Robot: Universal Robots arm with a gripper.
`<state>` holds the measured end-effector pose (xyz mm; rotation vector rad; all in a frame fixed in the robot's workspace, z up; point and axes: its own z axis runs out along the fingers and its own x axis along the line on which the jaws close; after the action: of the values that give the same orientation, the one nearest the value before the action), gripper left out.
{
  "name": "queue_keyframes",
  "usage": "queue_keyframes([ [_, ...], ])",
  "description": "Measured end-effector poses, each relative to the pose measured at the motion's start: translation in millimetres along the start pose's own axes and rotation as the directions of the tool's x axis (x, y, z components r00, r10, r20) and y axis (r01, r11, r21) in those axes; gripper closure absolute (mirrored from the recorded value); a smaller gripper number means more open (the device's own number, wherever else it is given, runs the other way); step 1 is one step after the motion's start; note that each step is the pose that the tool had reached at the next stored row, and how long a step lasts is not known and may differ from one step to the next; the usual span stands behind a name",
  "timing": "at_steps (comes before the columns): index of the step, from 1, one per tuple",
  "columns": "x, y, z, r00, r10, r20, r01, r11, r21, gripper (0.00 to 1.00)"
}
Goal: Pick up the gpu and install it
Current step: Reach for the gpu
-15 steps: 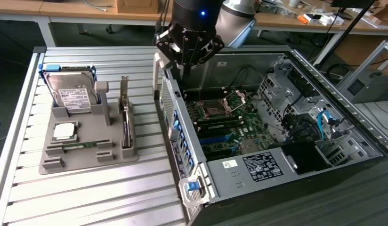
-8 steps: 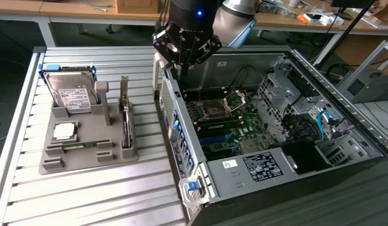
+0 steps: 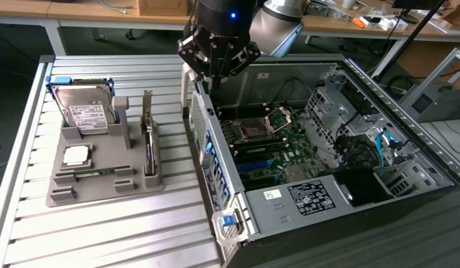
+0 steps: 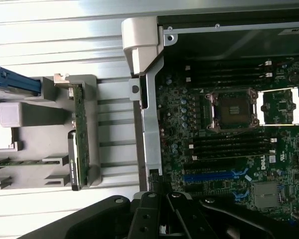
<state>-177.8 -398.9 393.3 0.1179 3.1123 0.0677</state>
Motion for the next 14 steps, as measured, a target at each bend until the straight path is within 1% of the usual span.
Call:
queue_keyframes([
  [9, 5.4, -0.4, -0.1, 1.0000, 0.000, 0.0000, 0.000, 1.0000, 0.0000, 0.89],
  [14, 10.4, -0.8, -0.3, 1.0000, 0.000, 0.0000, 0.000, 1.0000, 0.0000, 0.89],
])
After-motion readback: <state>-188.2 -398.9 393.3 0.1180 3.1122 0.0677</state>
